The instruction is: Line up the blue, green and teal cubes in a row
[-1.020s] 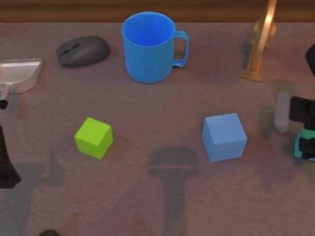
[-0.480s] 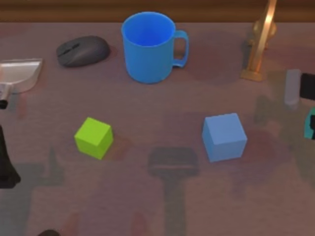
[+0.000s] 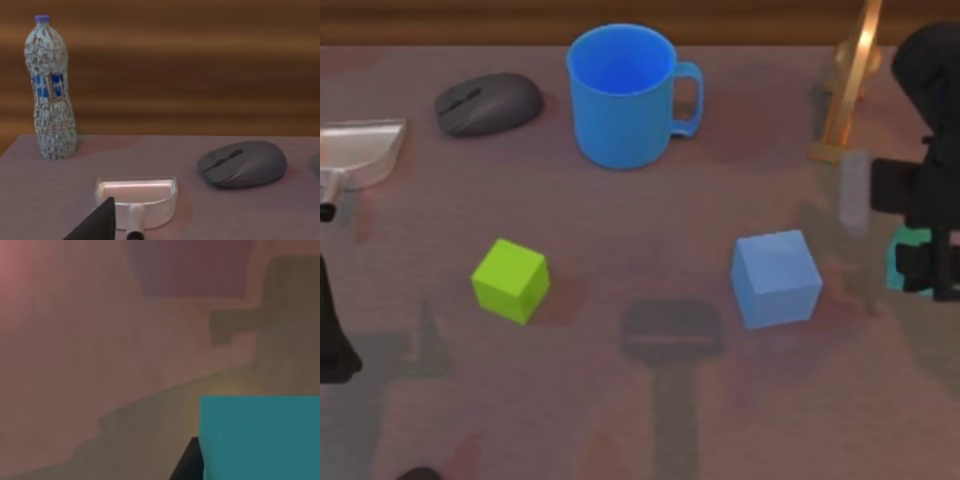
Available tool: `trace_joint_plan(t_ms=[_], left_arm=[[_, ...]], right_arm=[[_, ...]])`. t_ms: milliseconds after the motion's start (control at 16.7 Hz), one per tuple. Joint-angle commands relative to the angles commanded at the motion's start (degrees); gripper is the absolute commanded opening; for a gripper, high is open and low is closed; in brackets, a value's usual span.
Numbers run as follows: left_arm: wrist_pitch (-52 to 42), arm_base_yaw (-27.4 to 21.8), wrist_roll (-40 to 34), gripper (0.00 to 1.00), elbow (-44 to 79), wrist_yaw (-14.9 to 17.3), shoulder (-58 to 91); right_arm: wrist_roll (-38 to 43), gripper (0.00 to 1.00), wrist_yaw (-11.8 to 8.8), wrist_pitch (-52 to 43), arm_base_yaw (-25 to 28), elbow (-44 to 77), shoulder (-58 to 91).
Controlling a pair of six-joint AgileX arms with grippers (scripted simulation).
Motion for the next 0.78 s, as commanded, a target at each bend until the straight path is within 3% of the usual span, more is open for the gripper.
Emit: trace_joint_plan(t_ms=[480,780], left_arm=[[0.0,0.0,0.0,1.00,0.0,0.0,0.0],[0.0,0.0,0.0,1.00,0.0,0.0,0.0]], right_arm=[[11.6,0.00,-0.1,-2.4,23.3,-0.1,-2.4],[13.2,0.00,-0.1,-2.6,26.1,-0.1,-3.0]])
